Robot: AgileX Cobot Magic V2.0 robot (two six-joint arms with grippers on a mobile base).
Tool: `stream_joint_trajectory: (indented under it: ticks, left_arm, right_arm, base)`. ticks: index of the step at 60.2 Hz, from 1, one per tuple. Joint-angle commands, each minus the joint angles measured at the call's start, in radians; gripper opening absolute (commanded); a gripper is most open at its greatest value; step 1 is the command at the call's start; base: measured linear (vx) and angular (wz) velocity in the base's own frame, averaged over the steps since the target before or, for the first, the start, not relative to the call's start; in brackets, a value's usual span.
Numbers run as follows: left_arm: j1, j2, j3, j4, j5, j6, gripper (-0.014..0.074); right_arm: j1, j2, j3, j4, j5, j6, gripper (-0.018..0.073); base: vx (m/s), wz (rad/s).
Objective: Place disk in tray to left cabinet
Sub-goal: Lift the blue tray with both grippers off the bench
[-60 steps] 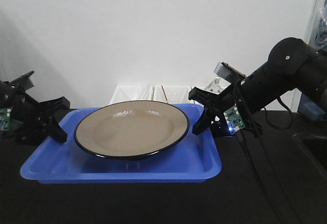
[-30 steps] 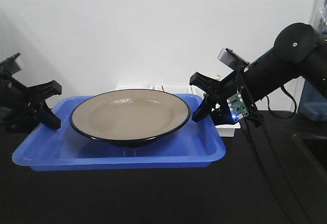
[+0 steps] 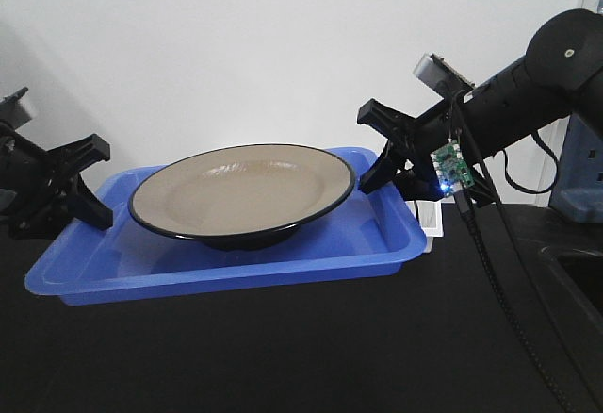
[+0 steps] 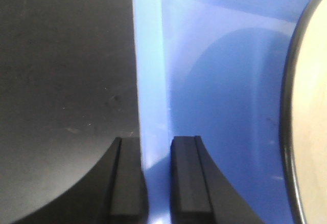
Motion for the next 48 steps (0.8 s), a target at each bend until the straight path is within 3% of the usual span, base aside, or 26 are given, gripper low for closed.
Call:
stream_joint_trajectory:
  ticks: [1, 12, 22, 48]
  left_arm:
    - [-0.012, -0.071, -0.039, -0.151, -0.032, -0.012, -0.0002]
    - [-0.012, -0.07, -0.09, -0.148, -0.032, -0.026, -0.0002]
    - [-0.012, -0.07, -0.159, -0.069, -0.032, -0.056, -0.0002]
    - [-0.015, -0.068, -0.16, -0.073, -0.032, -0.056, -0.0002]
  right_arm:
    - [0.017, -0.069, -0.036, 0.131, -0.006, 0.003, -0.0003]
    - [0.017, -0.069, -0.036, 0.131, -0.006, 0.002, -0.0003]
    - [0.017, -0.069, -0.036, 0.131, -0.006, 0.003, -0.0003]
    - [0.015, -0.081, -0.036, 0.197, -0.015, 0.01, -0.0003]
  base:
    - [0.0, 0.0]
    - [0.0, 0.0]
    - [0.0, 0.0]
    - [0.0, 0.0]
